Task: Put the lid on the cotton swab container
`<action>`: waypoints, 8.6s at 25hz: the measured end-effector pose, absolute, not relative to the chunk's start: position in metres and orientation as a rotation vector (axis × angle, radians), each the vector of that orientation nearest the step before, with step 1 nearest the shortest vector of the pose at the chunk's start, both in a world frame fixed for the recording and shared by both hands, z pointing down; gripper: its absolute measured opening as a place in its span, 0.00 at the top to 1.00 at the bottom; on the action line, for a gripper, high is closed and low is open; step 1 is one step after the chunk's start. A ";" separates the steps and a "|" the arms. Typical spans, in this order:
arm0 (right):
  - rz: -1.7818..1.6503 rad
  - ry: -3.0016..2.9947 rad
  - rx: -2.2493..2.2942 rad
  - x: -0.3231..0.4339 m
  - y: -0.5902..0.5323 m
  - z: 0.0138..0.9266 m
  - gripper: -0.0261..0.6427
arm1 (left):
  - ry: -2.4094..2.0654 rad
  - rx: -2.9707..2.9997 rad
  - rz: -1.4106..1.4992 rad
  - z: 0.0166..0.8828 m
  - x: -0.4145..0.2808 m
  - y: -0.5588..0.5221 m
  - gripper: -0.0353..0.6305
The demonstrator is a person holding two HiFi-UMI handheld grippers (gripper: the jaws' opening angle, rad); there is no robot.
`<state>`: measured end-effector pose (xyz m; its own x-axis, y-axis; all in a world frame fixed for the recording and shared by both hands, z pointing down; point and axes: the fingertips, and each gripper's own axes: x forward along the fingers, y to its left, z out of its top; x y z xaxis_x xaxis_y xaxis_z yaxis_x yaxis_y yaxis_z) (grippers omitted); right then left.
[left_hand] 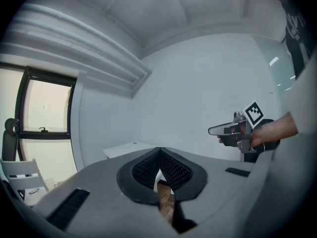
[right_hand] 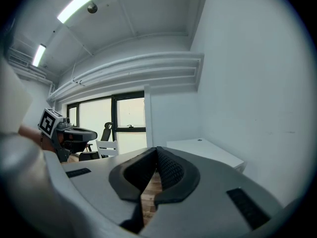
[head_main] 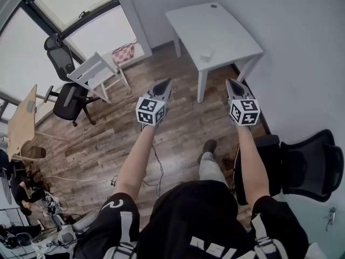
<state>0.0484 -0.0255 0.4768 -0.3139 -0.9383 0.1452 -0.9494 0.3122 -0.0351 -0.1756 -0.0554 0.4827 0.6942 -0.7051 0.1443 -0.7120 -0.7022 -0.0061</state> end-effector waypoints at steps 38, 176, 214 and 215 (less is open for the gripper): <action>0.223 -2.571 1.575 0.136 -0.233 0.485 0.94 | -1.349 2.746 0.236 0.492 -0.083 -0.233 0.91; 0.574 -2.835 1.018 0.072 -0.412 0.710 0.60 | -0.584 2.952 0.472 0.804 0.057 -0.388 0.54; 0.482 -2.554 1.208 0.047 -0.392 0.741 0.94 | -0.694 2.850 0.457 0.802 0.037 -0.376 0.57; 0.414 -2.538 1.219 0.046 -0.391 0.741 0.94 | -0.697 2.840 0.441 0.799 0.036 -0.375 0.57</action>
